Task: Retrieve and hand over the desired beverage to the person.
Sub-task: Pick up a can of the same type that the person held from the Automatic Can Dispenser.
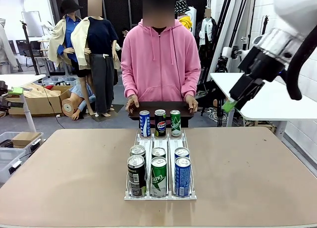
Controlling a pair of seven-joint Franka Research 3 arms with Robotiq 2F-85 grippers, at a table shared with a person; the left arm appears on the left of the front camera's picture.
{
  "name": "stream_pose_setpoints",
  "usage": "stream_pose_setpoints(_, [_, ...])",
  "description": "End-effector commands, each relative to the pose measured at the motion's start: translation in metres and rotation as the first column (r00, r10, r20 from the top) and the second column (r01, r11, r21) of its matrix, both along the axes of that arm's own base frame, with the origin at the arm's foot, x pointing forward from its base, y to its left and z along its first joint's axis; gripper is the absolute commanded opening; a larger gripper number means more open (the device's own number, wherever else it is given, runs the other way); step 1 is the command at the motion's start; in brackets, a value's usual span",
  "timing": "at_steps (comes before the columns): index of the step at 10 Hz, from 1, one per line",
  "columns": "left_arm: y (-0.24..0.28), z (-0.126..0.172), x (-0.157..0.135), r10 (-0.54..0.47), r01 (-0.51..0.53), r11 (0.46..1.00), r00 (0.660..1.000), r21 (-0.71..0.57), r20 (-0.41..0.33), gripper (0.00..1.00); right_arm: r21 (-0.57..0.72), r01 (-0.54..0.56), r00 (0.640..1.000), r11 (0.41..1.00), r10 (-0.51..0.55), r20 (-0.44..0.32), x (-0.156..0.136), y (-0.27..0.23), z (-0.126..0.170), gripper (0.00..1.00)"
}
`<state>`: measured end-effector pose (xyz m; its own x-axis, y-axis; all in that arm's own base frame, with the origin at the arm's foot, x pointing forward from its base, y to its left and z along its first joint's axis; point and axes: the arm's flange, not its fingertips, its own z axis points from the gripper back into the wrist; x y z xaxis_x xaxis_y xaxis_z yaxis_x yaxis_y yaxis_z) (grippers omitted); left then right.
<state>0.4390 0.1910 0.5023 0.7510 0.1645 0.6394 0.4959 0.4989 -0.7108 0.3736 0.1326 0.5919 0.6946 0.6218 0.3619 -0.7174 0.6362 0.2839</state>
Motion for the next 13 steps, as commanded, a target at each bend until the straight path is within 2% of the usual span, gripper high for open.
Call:
stream_pose_setpoints(1, [0.001,0.002,-0.001,0.005,-0.005,1.0,1.0,-0.01,-0.002,1.0,-0.076,0.058,0.998,0.995,-0.058,-0.005,0.005,0.029,-0.019,1.0])
stream_pose_setpoints(6, [0.001,0.002,-0.001,0.005,-0.005,1.0,1.0,-0.01,-0.002,1.0,-0.207,0.111,0.992,0.972,-0.12,-0.032,0.009,0.105,-0.065,1.0])
stream_pose_setpoints(9, [0.001,0.002,-0.001,0.005,-0.005,1.0,1.0,-0.01,-0.002,1.0,-0.27,0.142,0.987,0.952,-0.156,-0.029,0.004,0.13,-0.09,1.0])
stream_pose_setpoints(11, [0.001,0.002,-0.001,0.005,-0.005,1.0,1.0,-0.01,-0.002,1.0,-0.296,0.175,0.984,0.939,-0.18,0.009,0.003,0.14,-0.112,1.0])
stream_pose_setpoints(13, [0.001,0.002,-0.001,0.005,-0.005,1.0,1.0,-0.01,-0.002,1.0,-0.308,0.157,0.986,0.938,-0.166,-0.006,-0.002,0.154,-0.132,1.0])
